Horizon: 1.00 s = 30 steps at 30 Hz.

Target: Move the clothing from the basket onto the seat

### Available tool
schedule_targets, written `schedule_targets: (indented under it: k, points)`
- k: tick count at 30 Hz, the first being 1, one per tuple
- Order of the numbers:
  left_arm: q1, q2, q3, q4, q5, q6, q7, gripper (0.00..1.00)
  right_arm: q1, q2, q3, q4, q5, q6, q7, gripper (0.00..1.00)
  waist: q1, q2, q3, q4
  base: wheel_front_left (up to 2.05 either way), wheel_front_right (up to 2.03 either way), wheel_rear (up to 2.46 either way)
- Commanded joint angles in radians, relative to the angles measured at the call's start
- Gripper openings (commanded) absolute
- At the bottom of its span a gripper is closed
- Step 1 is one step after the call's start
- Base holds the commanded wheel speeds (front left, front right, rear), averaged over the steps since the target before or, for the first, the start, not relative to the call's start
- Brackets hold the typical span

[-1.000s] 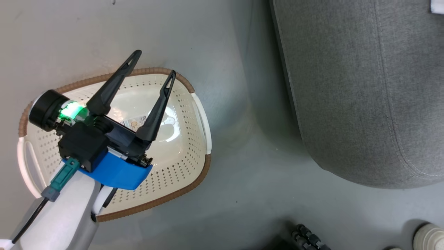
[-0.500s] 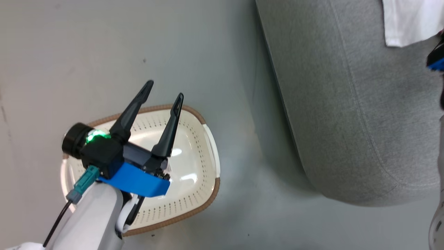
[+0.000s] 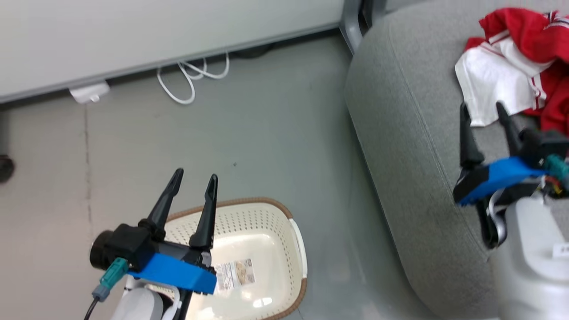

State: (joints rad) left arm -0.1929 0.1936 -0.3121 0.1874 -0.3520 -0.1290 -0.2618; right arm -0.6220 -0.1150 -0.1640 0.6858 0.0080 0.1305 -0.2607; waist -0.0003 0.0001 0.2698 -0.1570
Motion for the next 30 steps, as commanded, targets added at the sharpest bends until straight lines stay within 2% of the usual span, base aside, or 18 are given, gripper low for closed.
schedule_targets:
  k: [1,9,15,21,30]
  points:
    - [0.023,-0.008,0.011,0.008,0.004,-0.002,-0.005,1.0,0.06,0.009,0.013,-0.034,0.011,0.0,-0.003,1.0,0.0003,-0.0001,-0.084,0.048,0.0,0.0,0.0]
    - [0.097,-0.034,0.077,0.05,0.028,-0.002,-0.005,1.0,0.324,0.056,0.04,-0.248,0.02,0.0,0.024,1.0,0.0003,-0.0001,-0.185,0.123,0.0,0.0,0.0]
    - [0.14,-0.042,0.132,0.095,0.036,-0.002,-0.005,1.0,0.474,0.065,0.074,-0.391,0.052,0.0,0.061,1.0,0.0003,-0.0001,-0.244,0.174,0.0,0.0,0.0]
    - [0.164,-0.044,0.162,0.151,0.042,-0.002,-0.004,1.0,0.563,0.064,0.116,-0.465,0.081,0.0,0.091,1.0,0.0003,-0.0001,-0.277,0.206,0.0,0.0,0.0]
    - [0.147,-0.036,0.153,0.185,0.037,-0.003,-0.005,1.0,0.626,0.064,0.113,-0.505,0.088,0.001,0.108,1.0,0.0003,-0.0001,-0.284,0.233,0.0,0.0,0.0]
